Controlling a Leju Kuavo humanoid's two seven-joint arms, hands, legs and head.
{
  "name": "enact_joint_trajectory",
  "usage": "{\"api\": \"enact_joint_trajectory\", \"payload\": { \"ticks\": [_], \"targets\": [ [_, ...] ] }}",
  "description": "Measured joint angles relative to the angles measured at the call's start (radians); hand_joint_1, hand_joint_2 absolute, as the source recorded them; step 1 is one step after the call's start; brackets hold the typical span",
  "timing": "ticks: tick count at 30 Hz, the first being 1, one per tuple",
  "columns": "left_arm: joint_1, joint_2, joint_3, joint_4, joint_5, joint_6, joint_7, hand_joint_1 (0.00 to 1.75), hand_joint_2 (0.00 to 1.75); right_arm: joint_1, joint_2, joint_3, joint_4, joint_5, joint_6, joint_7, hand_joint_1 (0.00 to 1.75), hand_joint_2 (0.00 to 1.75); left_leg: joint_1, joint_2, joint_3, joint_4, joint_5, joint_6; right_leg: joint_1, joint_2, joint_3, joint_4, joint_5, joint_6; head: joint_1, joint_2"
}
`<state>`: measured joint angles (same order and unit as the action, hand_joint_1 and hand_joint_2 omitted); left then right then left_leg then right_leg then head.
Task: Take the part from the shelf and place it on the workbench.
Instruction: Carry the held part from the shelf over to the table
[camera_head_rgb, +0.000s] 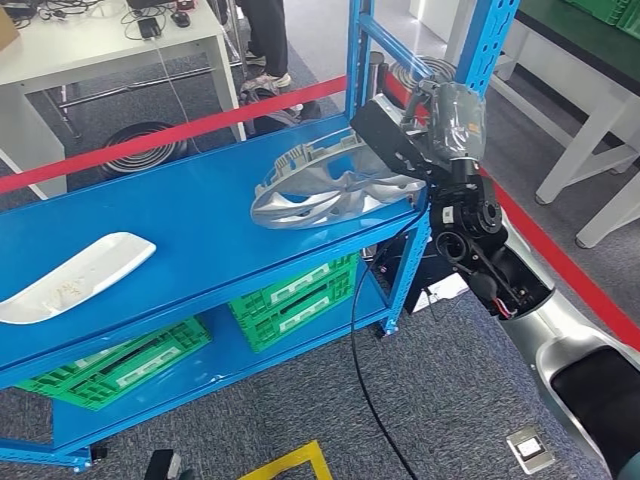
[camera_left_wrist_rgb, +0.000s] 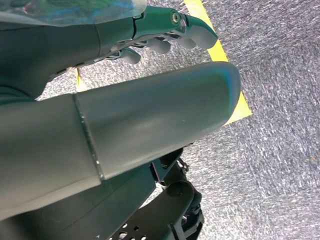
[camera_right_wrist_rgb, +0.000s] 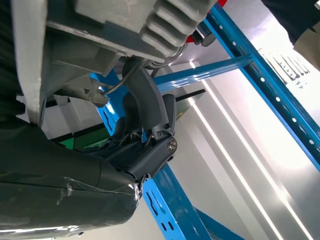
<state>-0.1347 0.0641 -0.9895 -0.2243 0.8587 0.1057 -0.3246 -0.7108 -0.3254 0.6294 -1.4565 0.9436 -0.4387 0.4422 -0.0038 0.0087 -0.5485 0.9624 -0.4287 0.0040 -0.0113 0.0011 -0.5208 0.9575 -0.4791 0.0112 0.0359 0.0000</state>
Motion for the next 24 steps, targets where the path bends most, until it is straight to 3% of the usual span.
{"api": "enact_joint_trajectory", "payload": {
  "ticks": [17, 21, 24],
  "targets": [
    [0.000, 0.000, 0.000, 0.000, 0.000, 0.000, 0.000, 0.00, 0.00, 0.001, 0.000, 0.000, -0.003, 0.000, 0.000, 0.000, 1.75, 1.75, 0.000, 0.000, 0.000, 0.000, 0.000, 0.000, 0.000, 0.000, 0.000, 0.000, 0.000, 0.000, 0.000, 0.000],
    [0.000, 0.000, 0.000, 0.000, -0.004, 0.000, -0.001, 0.00, 1.75, -0.002, 0.000, 0.000, -0.005, -0.011, 0.011, -0.002, 1.75, 1.75, 0.000, 0.000, 0.000, 0.000, 0.000, 0.000, 0.000, 0.000, 0.000, 0.000, 0.000, 0.000, 0.000, 0.000],
    [-0.007, -0.003, -0.001, 0.000, -0.038, 0.010, -0.007, 0.00, 1.75, -0.072, 0.001, 0.013, 0.003, -0.182, 0.160, -0.019, 1.75, 1.75, -0.001, 0.001, -0.003, 0.000, 0.001, 0.001, 0.000, 0.001, -0.002, 0.001, 0.002, 0.000, 0.000, 0.000]
  ]
}}
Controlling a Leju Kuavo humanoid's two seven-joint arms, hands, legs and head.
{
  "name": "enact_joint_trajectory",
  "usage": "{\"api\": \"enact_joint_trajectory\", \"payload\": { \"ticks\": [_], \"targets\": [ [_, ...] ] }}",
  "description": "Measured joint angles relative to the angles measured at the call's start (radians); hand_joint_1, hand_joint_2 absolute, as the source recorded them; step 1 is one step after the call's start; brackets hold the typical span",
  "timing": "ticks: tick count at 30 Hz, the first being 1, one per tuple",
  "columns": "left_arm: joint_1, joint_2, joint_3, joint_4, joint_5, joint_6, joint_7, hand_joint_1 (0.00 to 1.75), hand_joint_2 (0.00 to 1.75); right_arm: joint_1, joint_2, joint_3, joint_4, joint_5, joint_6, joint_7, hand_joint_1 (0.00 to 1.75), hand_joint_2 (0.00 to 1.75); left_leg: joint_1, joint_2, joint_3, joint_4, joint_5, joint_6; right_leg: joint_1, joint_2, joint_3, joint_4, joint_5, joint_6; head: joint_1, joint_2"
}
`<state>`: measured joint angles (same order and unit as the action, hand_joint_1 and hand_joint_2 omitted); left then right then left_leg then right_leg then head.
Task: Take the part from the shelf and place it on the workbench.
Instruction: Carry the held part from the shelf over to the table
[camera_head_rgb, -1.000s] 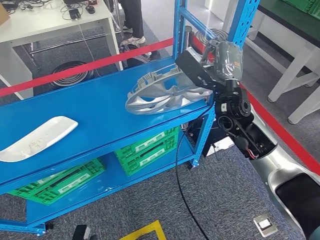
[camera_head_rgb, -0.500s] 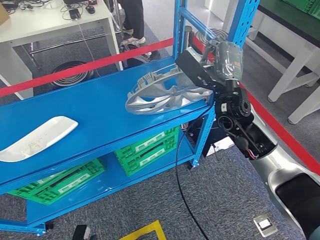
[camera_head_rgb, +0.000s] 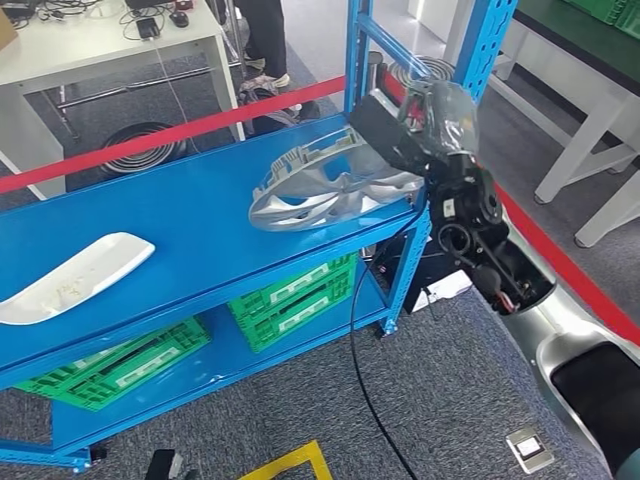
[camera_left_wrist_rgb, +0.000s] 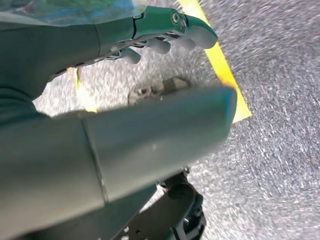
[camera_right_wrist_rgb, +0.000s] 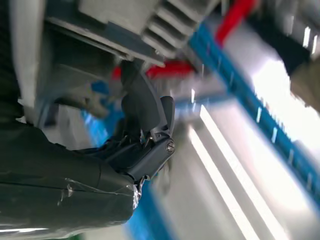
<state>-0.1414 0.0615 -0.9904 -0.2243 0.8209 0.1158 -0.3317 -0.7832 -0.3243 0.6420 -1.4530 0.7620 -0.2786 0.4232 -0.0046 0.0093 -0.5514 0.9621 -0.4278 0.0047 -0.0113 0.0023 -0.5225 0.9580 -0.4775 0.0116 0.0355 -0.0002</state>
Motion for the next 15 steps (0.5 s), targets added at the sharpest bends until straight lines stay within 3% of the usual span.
{"api": "enact_joint_trajectory", "payload": {
  "ticks": [2, 4, 8, 15],
  "targets": [
    [-0.014, -0.005, -0.001, 0.000, -0.018, 0.009, 0.001, 0.00, 1.75, -0.093, 0.002, 0.023, 0.022, -0.159, 0.116, -0.008, 1.75, 1.75, 0.000, 0.000, -0.002, 0.000, 0.002, 0.001, 0.000, -0.001, -0.002, 0.000, 0.001, 0.000, -0.001, 0.000],
    [-0.024, -0.011, -0.001, 0.000, -0.023, 0.014, 0.003, 0.00, 1.75, -0.170, 0.004, 0.047, 0.044, -0.233, 0.150, -0.014, 1.75, 1.75, 0.000, -0.002, -0.003, 0.000, 0.003, 0.001, 0.000, -0.003, -0.002, 0.000, 0.002, 0.000, 0.000, 0.000],
    [-0.027, -0.017, -0.001, 0.000, -0.029, 0.018, 0.004, 0.00, 1.75, -0.247, 0.014, 0.089, 0.066, -0.262, 0.151, -0.015, 1.75, 1.75, 0.001, -0.005, -0.003, 0.000, 0.003, 0.001, 0.000, -0.006, -0.002, 0.000, 0.002, 0.000, 0.000, 0.000],
    [-0.032, -0.022, -0.001, 0.000, -0.032, 0.013, 0.010, 0.00, 1.75, -0.294, 0.042, 0.168, 0.105, -0.263, 0.154, -0.012, 1.75, 1.75, 0.000, -0.007, -0.004, 0.000, 0.003, 0.001, 0.000, -0.007, -0.002, 0.000, 0.001, 0.000, 0.000, 0.000]
  ]
}}
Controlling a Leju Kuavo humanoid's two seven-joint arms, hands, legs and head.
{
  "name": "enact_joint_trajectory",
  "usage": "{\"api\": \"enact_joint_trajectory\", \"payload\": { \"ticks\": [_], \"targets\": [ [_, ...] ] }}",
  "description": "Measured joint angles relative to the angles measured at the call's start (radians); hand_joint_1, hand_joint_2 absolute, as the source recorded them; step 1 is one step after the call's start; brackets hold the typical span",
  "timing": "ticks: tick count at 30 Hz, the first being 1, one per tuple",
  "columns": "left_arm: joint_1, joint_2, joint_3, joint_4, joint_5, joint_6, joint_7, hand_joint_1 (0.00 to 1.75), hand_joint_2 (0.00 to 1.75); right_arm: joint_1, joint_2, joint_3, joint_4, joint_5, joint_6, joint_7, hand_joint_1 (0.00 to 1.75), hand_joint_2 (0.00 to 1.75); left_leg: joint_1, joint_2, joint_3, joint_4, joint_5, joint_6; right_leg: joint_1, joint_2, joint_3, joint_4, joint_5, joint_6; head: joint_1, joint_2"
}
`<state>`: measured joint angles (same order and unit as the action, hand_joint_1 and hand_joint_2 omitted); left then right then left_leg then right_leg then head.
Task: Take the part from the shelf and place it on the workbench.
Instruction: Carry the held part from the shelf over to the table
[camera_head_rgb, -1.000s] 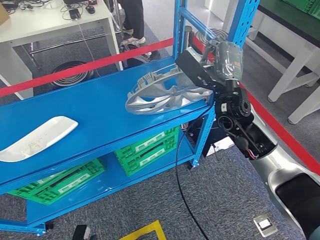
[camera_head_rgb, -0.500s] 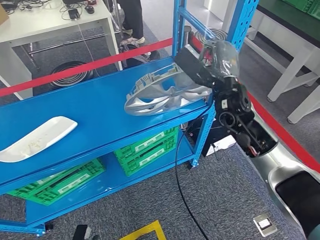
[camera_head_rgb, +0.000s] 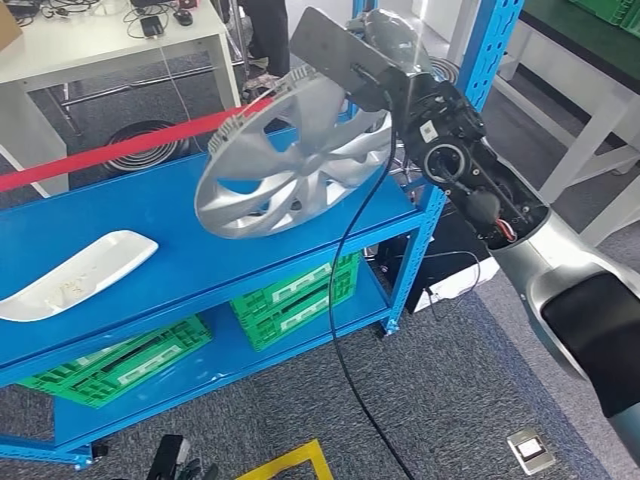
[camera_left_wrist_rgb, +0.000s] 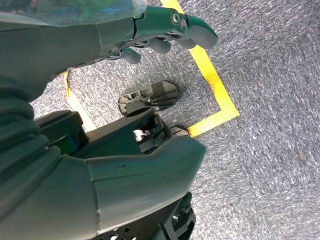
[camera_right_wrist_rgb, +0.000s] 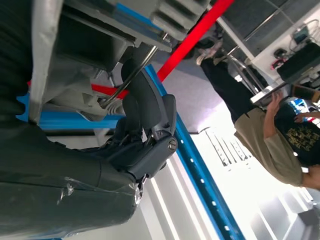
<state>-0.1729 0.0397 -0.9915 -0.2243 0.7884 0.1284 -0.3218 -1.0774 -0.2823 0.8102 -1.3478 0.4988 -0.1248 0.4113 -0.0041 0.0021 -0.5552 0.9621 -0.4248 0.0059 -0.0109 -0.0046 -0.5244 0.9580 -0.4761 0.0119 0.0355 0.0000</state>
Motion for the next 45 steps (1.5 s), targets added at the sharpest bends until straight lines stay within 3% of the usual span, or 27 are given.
{"api": "enact_joint_trajectory", "payload": {
  "ticks": [17, 45],
  "targets": [
    [0.005, -0.002, 0.000, 0.000, 0.004, 0.008, 0.000, 0.00, 1.75, -0.051, 0.018, 0.094, 0.070, -0.024, -0.021, -0.001, 1.75, 1.75, 0.000, 0.000, 0.000, 0.001, 0.000, 0.000, 0.000, 0.000, 0.000, 0.000, 0.000, 0.000, 0.000, 0.000],
    [0.004, 0.001, 0.000, 0.000, 0.004, -0.045, -0.010, 0.00, 1.75, -0.072, 0.011, 0.099, 0.074, -0.055, -0.042, 0.029, 1.75, 1.75, 0.000, 0.001, 0.001, 0.001, 0.000, 0.000, 0.000, 0.001, 0.000, 0.000, 0.000, 0.000, 0.000, 0.000]
  ]
}}
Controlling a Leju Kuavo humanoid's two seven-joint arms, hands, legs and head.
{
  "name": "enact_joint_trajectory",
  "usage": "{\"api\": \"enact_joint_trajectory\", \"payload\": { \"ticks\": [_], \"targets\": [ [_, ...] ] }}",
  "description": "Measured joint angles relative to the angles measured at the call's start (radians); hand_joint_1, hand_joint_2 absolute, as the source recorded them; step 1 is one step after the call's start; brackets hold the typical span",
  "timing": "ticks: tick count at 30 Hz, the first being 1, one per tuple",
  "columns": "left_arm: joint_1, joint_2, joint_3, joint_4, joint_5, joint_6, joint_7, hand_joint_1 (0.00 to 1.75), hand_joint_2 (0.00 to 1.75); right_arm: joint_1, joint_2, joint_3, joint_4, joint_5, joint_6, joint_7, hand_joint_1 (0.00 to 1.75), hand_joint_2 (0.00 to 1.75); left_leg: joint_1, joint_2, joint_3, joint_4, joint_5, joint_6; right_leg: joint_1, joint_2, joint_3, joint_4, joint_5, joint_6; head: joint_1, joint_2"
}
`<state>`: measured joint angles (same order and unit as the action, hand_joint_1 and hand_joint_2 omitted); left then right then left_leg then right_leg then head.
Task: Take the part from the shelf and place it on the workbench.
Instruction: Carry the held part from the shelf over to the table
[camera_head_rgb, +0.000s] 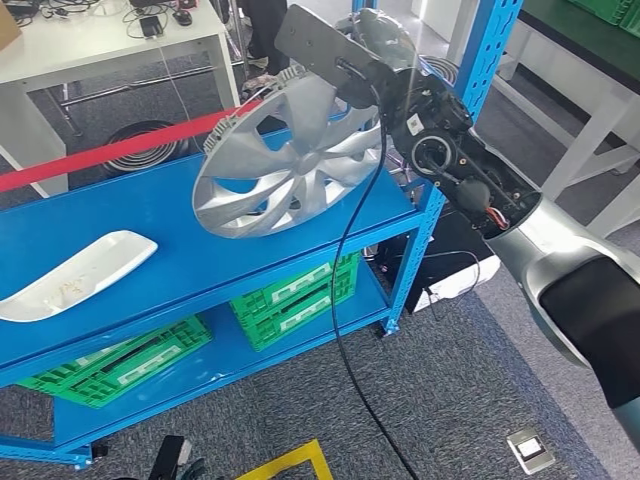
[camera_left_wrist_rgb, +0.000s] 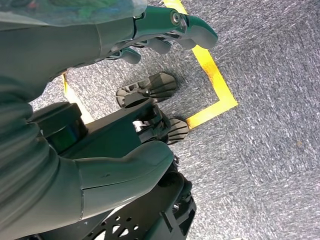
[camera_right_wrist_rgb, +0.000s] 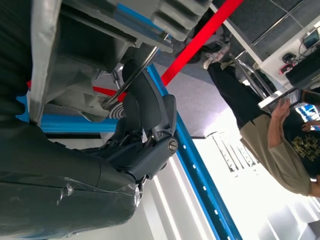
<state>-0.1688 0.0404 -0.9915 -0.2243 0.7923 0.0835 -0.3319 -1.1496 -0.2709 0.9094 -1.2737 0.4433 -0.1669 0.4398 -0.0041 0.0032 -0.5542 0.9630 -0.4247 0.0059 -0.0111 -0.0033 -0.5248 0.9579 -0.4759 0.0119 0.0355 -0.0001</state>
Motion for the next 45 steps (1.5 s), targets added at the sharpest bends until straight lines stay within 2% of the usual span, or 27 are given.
{"api": "enact_joint_trajectory", "payload": {
  "ticks": [5, 10, 17, 20, 22, 23, 24, 26, 27, 28, 29, 30, 31, 32, 33, 34, 35, 37, 38, 39, 41, 42, 43, 44, 45],
  "targets": [
    [0.000, 0.000, 0.000, 0.000, 0.000, 0.007, -0.003, 0.00, 1.75, 0.000, -0.001, 0.000, 0.000, 0.000, 0.000, 0.001, 1.75, 1.75, 0.000, 0.000, 0.000, 0.000, 0.000, 0.000, 0.000, 0.000, 0.000, 0.000, 0.000, 0.000, 0.000, 0.000],
    [-0.002, 0.000, 0.000, 0.000, 0.001, 0.087, -0.023, 0.00, 1.75, -0.001, -0.005, 0.000, -0.004, 0.000, -0.002, 0.011, 1.75, 1.75, 0.000, 0.000, 0.000, 0.000, 0.000, 0.000, 0.000, 0.000, 0.000, 0.000, 0.000, 0.000, 0.000, 0.000],
    [-0.002, 0.000, 0.000, 0.000, 0.010, 0.095, -0.007, 0.00, 1.75, -0.002, -0.011, 0.000, -0.010, 0.000, -0.009, 0.012, 1.75, 1.75, 0.000, 0.000, 0.000, 0.001, -0.001, 0.000, -0.001, 0.000, 0.000, -0.001, 0.001, 0.001, 0.000, 0.000],
    [-0.002, 0.001, 0.000, 0.000, 0.015, 0.094, 0.000, 0.00, 1.75, -0.004, -0.014, -0.001, -0.021, 0.001, -0.011, 0.013, 1.75, 1.75, -0.004, 0.000, 0.000, 0.001, 0.002, 0.012, -0.007, 0.000, 0.002, -0.008, 0.007, 0.010, -0.001, 0.000],
    [-0.003, 0.000, 0.000, 0.000, 0.017, 0.093, 0.002, 0.00, 1.75, -0.007, -0.022, -0.004, -0.034, 0.001, -0.011, 0.019, 1.75, 1.75, 0.003, 0.005, 0.013, -0.029, 0.018, 0.021, -0.006, 0.002, 0.001, -0.008, 0.002, 0.019, 0.000, 0.000],
    [-0.005, -0.002, 0.000, 0.000, 0.017, 0.092, 0.003, 0.00, 1.75, -0.011, -0.027, -0.006, -0.040, 0.000, -0.010, 0.022, 1.75, 1.75, 0.007, 0.008, 0.020, -0.045, 0.026, 0.024, -0.006, 0.002, -0.009, 0.011, -0.014, 0.022, 0.003, 0.000],
    [-0.007, -0.003, 0.000, 0.000, 0.017, 0.091, 0.004, 0.00, 1.75, -0.015, -0.032, -0.007, -0.046, 0.000, -0.010, 0.024, 1.75, 1.75, 0.013, 0.011, 0.025, -0.058, 0.032, 0.025, -0.006, 0.003, -0.029, 0.055, -0.042, 0.025, 0.007, 0.000],
    [-0.011, -0.007, 0.000, 0.000, 0.016, 0.089, 0.004, 0.00, 1.75, -0.018, -0.039, -0.007, -0.055, 0.000, -0.009, 0.026, 1.75, 1.75, 0.017, 0.014, 0.026, -0.061, 0.034, 0.025, -0.011, 0.003, -0.095, 0.193, -0.101, 0.034, 0.014, 0.000],
    [-0.012, -0.009, 0.000, 0.000, 0.015, 0.087, 0.005, 0.00, 1.75, -0.015, -0.043, -0.007, -0.058, 0.000, -0.009, 0.027, 1.75, 1.75, 0.021, 0.015, 0.026, -0.060, 0.033, 0.023, -0.015, 0.003, -0.122, 0.248, -0.113, 0.040, 0.016, 0.000],
    [-0.012, -0.011, 0.000, 0.000, 0.015, 0.086, 0.005, 0.00, 1.75, -0.012, -0.047, -0.007, -0.061, 0.000, -0.009, 0.027, 1.75, 1.75, 0.026, 0.015, 0.026, -0.057, 0.032, 0.020, -0.020, 0.003, -0.134, 0.269, -0.104, 0.046, 0.018, 0.000],
    [-0.013, -0.013, 0.000, 0.000, 0.015, 0.085, 0.005, 0.00, 1.75, -0.011, -0.051, -0.007, -0.063, 0.000, -0.009, 0.028, 1.75, 1.75, 0.033, 0.014, 0.025, -0.052, 0.029, 0.015, -0.026, 0.002, -0.127, 0.246, -0.074, 0.054, 0.021, 0.000],
    [-0.013, -0.015, 0.000, 0.000, 0.014, 0.085, 0.005, 0.00, 1.75, -0.010, -0.053, -0.007, -0.065, 0.000, -0.009, 0.028, 1.75, 1.75, 0.040, 0.013, 0.025, -0.043, 0.024, 0.005, -0.034, 0.000, -0.100, 0.184, -0.030, 0.064, 0.025, 0.000],
    [-0.013, -0.014, 0.000, 0.000, 0.014, 0.086, 0.005, 0.00, 1.75, -0.011, -0.056, -0.007, -0.067, 0.000, -0.009, 0.029, 1.75, 1.75, 0.044, 0.010, 0.021, -0.033, 0.017, -0.006, -0.039, -0.001, -0.070, 0.119, 0.000, 0.077, 0.030, 0.000],
    [-0.014, -0.013, 0.000, 0.000, 0.014, 0.086, 0.006, 0.00, 1.75, -0.012, -0.058, -0.006, -0.070, 0.000, -0.009, 0.028, 1.75, 1.75, 0.046, 0.009, 0.015, -0.019, 0.011, -0.017, -0.040, 0.000, -0.045, 0.067, 0.022, 0.083, 0.036, 0.000],
    [-0.015, -0.011, 0.000, 0.000, 0.014, 0.086, 0.006, 0.00, 1.75, -0.011, -0.061, -0.005, -0.073, 0.000, -0.009, 0.028, 1.75, 1.75, 0.045, 0.006, 0.008, -0.006, 0.007, -0.027, -0.041, 0.001, -0.033, 0.038, 0.028, 0.082, 0.040, 0.000],
    [-0.016, -0.010, 0.000, 0.000, 0.014, 0.086, 0.007, 0.00, 1.75, -0.010, -0.063, -0.005, -0.075, 0.000, -0.009, 0.029, 1.75, 1.75, 0.042, 0.004, 0.000, 0.003, 0.007, -0.034, -0.039, 0.003, -0.035, 0.037, 0.021, 0.076, 0.039, 0.000],
    [-0.016, -0.010, 0.000, 0.000, 0.014, 0.085, 0.007, 0.00, 1.75, -0.008, -0.064, -0.004, -0.077, 0.000, -0.009, 0.029, 1.75, 1.75, 0.042, 0.004, -0.006, 0.009, 0.010, -0.038, -0.039, 0.004, -0.042, 0.042, 0.022, 0.063, 0.035, 0.000],
    [-0.015, -0.010, 0.000, 0.000, 0.014, 0.085, 0.008, 0.00, 1.75, -0.004, -0.065, -0.004, -0.080, 0.000, -0.009, 0.029, 1.75, 1.75, 0.045, 0.003, -0.019, 0.021, 0.002, -0.046, -0.038, 0.003, -0.058, 0.046, 0.025, 0.041, 0.019, 0.000],
    [-0.015, -0.010, 0.000, 0.000, 0.014, 0.085, 0.008, 0.00, 1.75, -0.005, -0.065, -0.005, -0.083, 0.000, -0.009, 0.028, 1.75, 1.75, 0.045, 0.004, -0.032, 0.047, -0.021, -0.047, -0.038, 0.003, -0.066, 0.046, 0.031, 0.030, 0.013, 0.000],
    [-0.015, -0.010, 0.000, 0.000, 0.014, 0.085, 0.008, 0.00, 1.75, -0.005, -0.065, -0.005, -0.085, 0.000, -0.009, 0.028, 1.75, 1.75, 0.045, 0.004, -0.051, 0.096, -0.058, -0.046, -0.036, 0.003, -0.073, 0.044, 0.036, 0.020, 0.005, 0.000],
    [-0.016, -0.010, 0.000, 0.000, 0.014, 0.085, 0.008, 0.00, 1.75, -0.005, -0.065, -0.005, -0.089, 0.000, -0.009, 0.028, 1.75, 1.75, 0.039, 0.003, -0.102, 0.240, -0.145, -0.042, -0.028, 0.003, -0.086, 0.044, 0.046, 0.005, -0.006, 0.000],
    [-0.016, -0.011, 0.000, 0.000, 0.014, 0.085, 0.008, 0.00, 1.75, -0.005, -0.065, -0.004, -0.089, 0.000, -0.009, 0.028, 1.75, 1.75, 0.035, 0.003, -0.119, 0.298, -0.170, -0.037, -0.022, 0.003, -0.093, 0.044, 0.051, -0.001, -0.009, 0.000],
    [-0.016, -0.011, 0.000, 0.000, 0.014, 0.085, 0.008, 0.00, 1.75, -0.005, -0.065, -0.004, -0.089, 0.000, -0.009, 0.028, 1.75, 1.75, 0.031, 0.003, -0.121, 0.324, -0.175, -0.030, -0.016, 0.004, -0.100, 0.044, 0.057, -0.005, -0.010, 0.000],
    [-0.016, -0.011, 0.000, 0.000, 0.014, 0.085, 0.008, 0.00, 1.75, -0.005, -0.065, -0.004, -0.090, 0.000, -0.009, 0.028, 1.75, 1.75, 0.025, 0.003, -0.103, 0.307, -0.160, -0.020, -0.010, 0.004, -0.105, 0.044, 0.062, -0.008, -0.011, 0.000],
    [-0.017, -0.011, 0.000, 0.000, 0.014, 0.085, 0.008, 0.00, 1.75, -0.005, -0.065, -0.004, -0.090, 0.000, -0.009, 0.028, 1.75, 1.75, 0.018, 0.002, -0.067, 0.252, -0.132, -0.005, -0.004, 0.006, -0.111, 0.044, 0.068, -0.010, -0.011, 0.000]
  ]
}}
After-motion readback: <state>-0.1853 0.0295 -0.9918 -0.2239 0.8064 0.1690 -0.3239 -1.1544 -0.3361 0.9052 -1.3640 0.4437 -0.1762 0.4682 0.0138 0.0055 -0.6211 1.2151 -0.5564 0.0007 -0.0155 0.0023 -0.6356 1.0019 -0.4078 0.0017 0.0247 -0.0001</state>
